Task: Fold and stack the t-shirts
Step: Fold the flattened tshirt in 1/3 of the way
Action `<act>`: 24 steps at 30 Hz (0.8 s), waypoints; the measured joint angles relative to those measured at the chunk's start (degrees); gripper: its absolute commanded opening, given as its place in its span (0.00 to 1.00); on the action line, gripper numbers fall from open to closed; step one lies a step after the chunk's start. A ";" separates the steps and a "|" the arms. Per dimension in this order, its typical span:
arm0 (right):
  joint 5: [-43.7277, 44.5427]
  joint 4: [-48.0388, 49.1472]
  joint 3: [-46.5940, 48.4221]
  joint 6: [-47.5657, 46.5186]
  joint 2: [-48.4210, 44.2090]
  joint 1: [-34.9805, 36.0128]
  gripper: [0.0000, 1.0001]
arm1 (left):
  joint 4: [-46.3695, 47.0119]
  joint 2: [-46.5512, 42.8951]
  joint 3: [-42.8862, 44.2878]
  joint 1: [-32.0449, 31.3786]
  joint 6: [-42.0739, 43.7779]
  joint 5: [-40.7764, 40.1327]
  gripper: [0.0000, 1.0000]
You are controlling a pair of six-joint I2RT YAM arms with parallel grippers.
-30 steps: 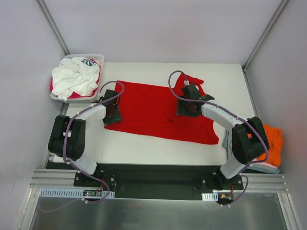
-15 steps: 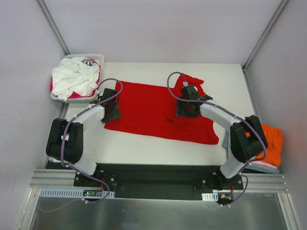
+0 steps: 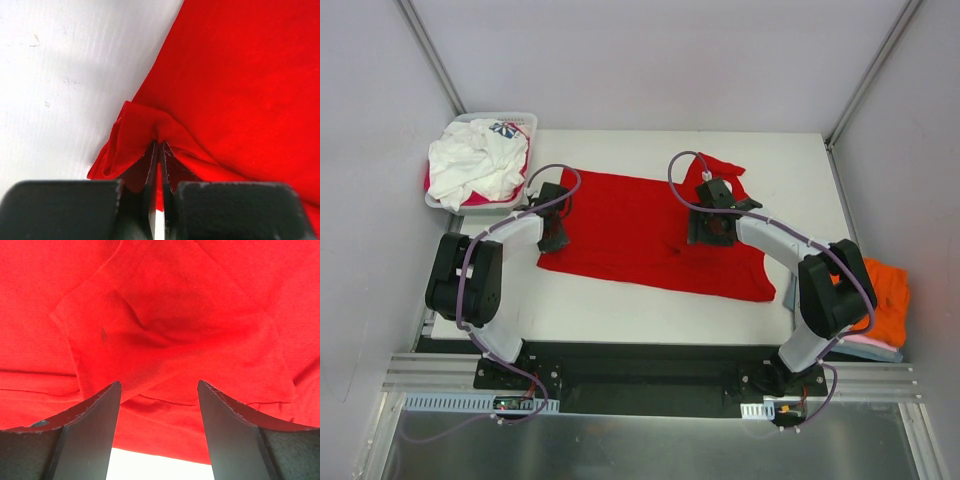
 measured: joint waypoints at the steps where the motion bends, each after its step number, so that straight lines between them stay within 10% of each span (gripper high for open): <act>1: 0.17 0.00 0.00 0.02 0.00 0.00 0.66 | -0.04 0.00 0.11 0.02 0.02 -0.11 0.00; 19: 5.29 1.07 2.84 -1.36 1.07 -0.02 0.66 | -0.81 0.09 11.34 0.02 1.55 0.79 0.00; 24: 5.60 3.48 9.64 -3.93 7.34 -0.22 0.66 | -0.90 1.07 12.76 0.02 1.75 0.85 0.14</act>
